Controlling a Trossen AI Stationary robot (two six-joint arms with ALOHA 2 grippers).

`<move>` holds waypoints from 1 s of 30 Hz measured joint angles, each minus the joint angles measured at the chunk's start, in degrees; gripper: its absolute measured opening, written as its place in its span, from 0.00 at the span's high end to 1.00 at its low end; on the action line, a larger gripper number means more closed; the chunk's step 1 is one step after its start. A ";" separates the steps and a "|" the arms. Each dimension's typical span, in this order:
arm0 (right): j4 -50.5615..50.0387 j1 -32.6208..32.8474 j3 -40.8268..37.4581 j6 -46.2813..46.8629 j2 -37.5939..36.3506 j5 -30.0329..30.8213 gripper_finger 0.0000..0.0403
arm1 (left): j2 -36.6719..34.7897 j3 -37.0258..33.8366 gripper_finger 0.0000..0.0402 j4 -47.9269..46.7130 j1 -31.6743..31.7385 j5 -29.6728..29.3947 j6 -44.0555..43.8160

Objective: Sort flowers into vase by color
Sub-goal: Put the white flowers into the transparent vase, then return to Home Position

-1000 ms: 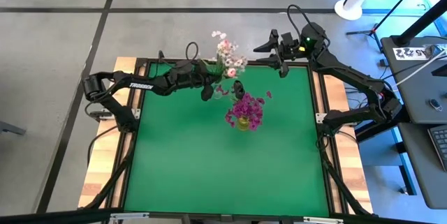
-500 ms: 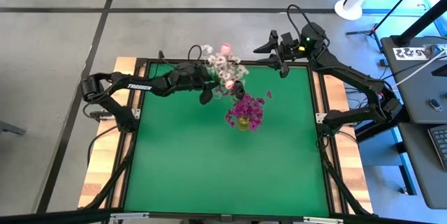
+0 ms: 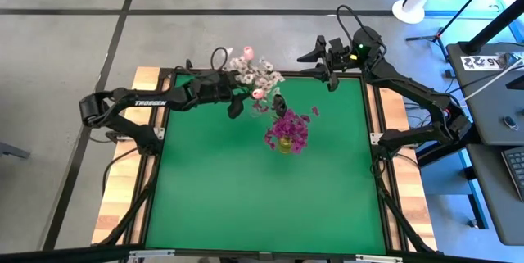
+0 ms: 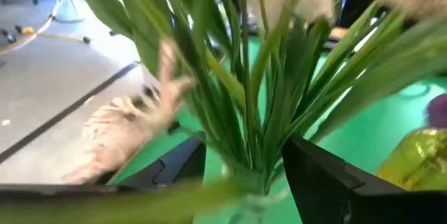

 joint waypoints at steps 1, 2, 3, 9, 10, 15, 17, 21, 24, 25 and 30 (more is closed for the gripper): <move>0.00 0.00 0.00 0.02 0.00 0.00 0.48 | 0.00 0.00 0.53 -0.78 0.12 -0.09 0.00; -0.02 0.00 0.00 0.02 0.00 -0.01 0.48 | 0.00 0.00 0.53 -1.72 0.14 -0.53 -0.02; 0.00 0.00 0.00 0.02 0.00 0.00 0.48 | 0.00 0.00 0.52 -2.76 0.12 -1.36 -0.02; -0.05 -0.02 0.00 0.04 0.00 -0.02 0.48 | -3.70 0.00 0.46 -10.07 0.12 -3.36 0.03; -0.13 -0.02 0.00 0.04 0.00 -0.02 0.48 | -4.81 0.00 0.45 -11.75 0.12 -3.67 0.05; -1.41 -0.09 0.00 0.02 0.00 0.52 0.48 | -11.89 0.00 0.42 -21.51 0.10 -4.19 -0.35; -2.17 -0.09 0.00 0.02 0.00 0.52 0.48 | -14.76 0.00 0.42 -26.15 -0.40 -4.22 -1.47; -8.33 -2.02 0.00 -1.73 -0.68 0.77 0.48 | -20.58 0.00 0.45 -31.93 -2.98 -3.58 -2.61; -16.17 -3.38 0.02 -7.50 -2.13 3.70 0.48 | -25.53 -0.11 0.50 -31.97 -6.20 -4.13 -2.76; -18.77 -3.97 0.02 -9.05 -2.67 4.72 0.48 | -27.42 -0.39 0.52 -31.49 -7.10 -4.25 -2.50; -25.07 -6.23 -1.31 -12.37 -8.48 4.63 0.48 | -38.48 -4.67 0.64 -28.35 -9.50 -6.85 -3.44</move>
